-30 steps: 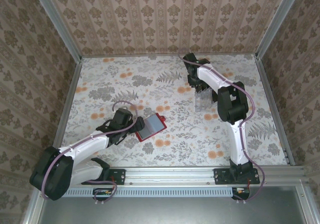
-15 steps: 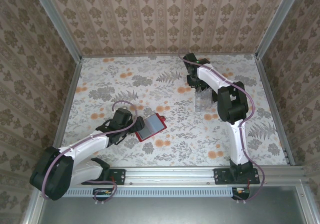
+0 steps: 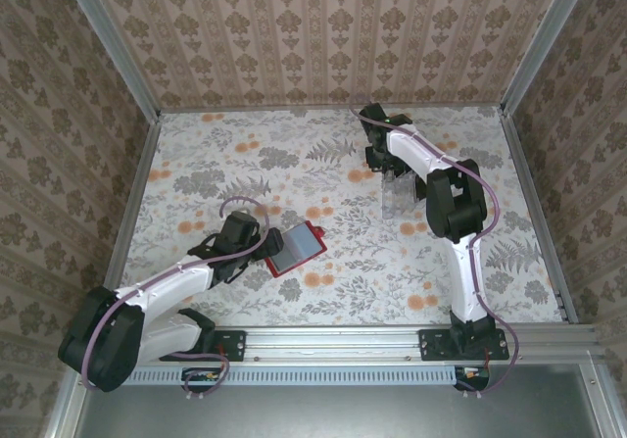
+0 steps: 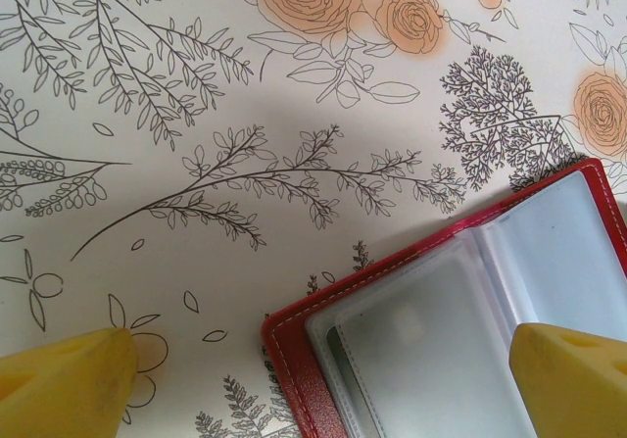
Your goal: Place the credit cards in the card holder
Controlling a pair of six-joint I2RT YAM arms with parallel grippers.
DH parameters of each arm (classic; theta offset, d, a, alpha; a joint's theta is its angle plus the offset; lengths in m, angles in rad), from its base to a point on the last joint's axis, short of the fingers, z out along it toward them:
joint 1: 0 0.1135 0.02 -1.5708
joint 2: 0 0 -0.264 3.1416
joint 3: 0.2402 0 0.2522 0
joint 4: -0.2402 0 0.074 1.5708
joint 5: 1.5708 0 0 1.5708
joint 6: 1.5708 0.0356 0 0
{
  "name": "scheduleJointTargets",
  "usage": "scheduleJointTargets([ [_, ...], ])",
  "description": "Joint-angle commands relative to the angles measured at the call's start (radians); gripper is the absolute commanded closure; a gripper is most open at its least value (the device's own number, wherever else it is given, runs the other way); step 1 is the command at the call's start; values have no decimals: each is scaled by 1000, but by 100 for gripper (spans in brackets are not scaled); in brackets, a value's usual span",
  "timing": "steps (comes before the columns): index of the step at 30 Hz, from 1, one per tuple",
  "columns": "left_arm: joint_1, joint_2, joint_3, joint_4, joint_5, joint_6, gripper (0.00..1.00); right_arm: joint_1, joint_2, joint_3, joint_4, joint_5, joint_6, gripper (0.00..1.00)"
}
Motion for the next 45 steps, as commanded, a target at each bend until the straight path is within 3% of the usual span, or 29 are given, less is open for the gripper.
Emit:
scheduleJointTargets([
  [1,8,4,-6,16,7,18,0,-15,-9,19,-14,-44,25,76],
  [23,20,-14,32,-34,16,52,0,-47,-76,-5,26,-129,48,100],
  [32,26,-106,69,-147,22,81,0,-46,-150,-8,46,-156,56,100],
  [39,-58,-161,42,-161,-6,8,0,-27,-258,-81,109,-250,102,100],
  [45,-160,-140,13,-105,-59,-73,0,5,-434,-324,266,-338,168,100],
])
